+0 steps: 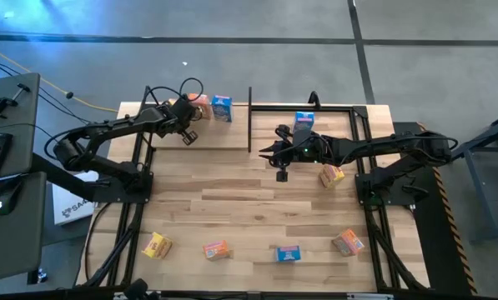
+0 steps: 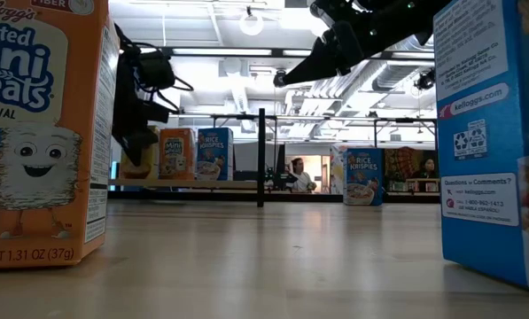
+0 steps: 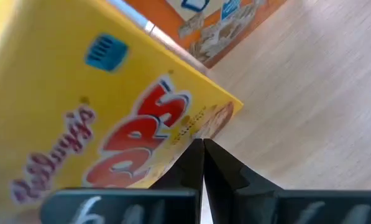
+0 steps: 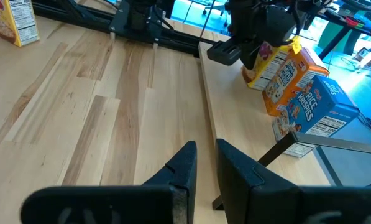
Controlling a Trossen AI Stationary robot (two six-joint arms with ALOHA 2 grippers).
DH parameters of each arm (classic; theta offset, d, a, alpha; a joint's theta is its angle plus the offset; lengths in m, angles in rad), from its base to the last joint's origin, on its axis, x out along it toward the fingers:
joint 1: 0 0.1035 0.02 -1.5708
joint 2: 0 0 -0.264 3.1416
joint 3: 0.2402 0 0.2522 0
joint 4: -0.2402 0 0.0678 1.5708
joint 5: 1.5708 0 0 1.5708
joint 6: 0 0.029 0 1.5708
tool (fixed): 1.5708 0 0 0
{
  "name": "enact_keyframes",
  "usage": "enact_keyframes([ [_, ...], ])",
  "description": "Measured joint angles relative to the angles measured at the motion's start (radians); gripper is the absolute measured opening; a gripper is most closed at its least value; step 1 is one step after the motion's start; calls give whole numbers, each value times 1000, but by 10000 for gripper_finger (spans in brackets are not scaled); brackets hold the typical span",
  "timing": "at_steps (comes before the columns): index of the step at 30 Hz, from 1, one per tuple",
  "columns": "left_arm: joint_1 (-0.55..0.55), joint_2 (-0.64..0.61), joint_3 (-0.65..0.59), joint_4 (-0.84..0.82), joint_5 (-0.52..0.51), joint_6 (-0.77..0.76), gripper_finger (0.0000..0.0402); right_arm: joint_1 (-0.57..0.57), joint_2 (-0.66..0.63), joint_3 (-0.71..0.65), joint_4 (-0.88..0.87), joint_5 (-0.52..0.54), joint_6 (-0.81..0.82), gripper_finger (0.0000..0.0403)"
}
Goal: Stack cereal on shelf
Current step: Put the middle yellow cereal box on the shelf
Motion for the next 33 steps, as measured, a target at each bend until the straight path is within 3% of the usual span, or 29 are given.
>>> enact_keyframes([
  [25,84,0,0,118,52,2,0,0,0,0,0,-11,2,44],
  [33,87,-50,0,75,61,9,0,0,-6,24,-69,28,48,50],
])
